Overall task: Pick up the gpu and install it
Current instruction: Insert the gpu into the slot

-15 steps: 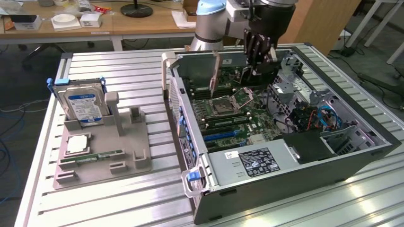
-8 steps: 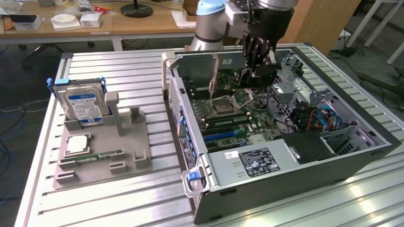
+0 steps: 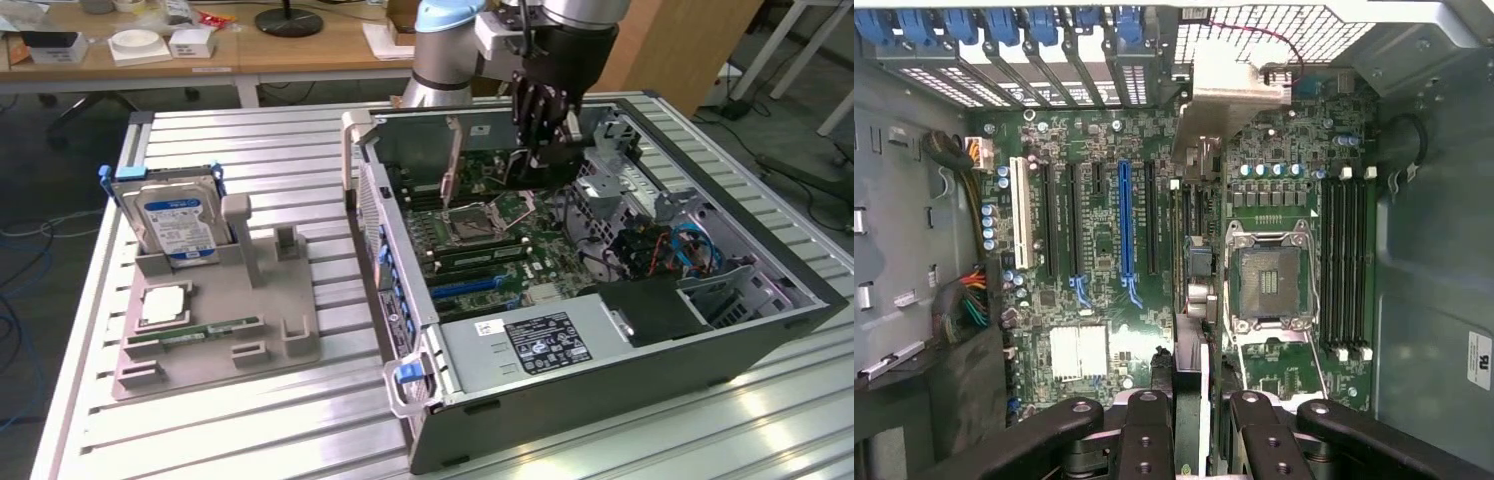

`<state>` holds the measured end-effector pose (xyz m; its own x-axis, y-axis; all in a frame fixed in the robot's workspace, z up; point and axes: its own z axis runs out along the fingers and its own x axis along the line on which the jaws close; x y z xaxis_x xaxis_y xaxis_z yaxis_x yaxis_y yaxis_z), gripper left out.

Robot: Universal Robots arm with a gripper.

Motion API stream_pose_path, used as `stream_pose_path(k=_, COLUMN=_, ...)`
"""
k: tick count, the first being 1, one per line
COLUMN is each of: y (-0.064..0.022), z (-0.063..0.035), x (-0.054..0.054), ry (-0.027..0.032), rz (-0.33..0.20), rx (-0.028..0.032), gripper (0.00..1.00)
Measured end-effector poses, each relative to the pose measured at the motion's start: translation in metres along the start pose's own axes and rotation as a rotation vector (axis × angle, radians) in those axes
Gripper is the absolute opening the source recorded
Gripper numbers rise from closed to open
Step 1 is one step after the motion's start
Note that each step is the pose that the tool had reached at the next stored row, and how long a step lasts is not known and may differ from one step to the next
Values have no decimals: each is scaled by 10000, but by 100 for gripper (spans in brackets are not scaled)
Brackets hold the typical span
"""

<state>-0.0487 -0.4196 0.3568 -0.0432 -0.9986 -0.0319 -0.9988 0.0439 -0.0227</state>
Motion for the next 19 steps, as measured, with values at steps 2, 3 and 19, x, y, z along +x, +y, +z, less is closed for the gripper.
stream_pose_path(k=2, y=1, z=22, x=1, ry=-1, rz=-21, rx=-5, gripper=27)
stream_pose_path(k=3, y=1, z=33, x=1, ry=-2, rz=-30, rx=-7, gripper=27)
stream_pose_path(k=19, y=3, z=119, x=4, ry=-19, rz=-770, rx=-37, gripper=27)
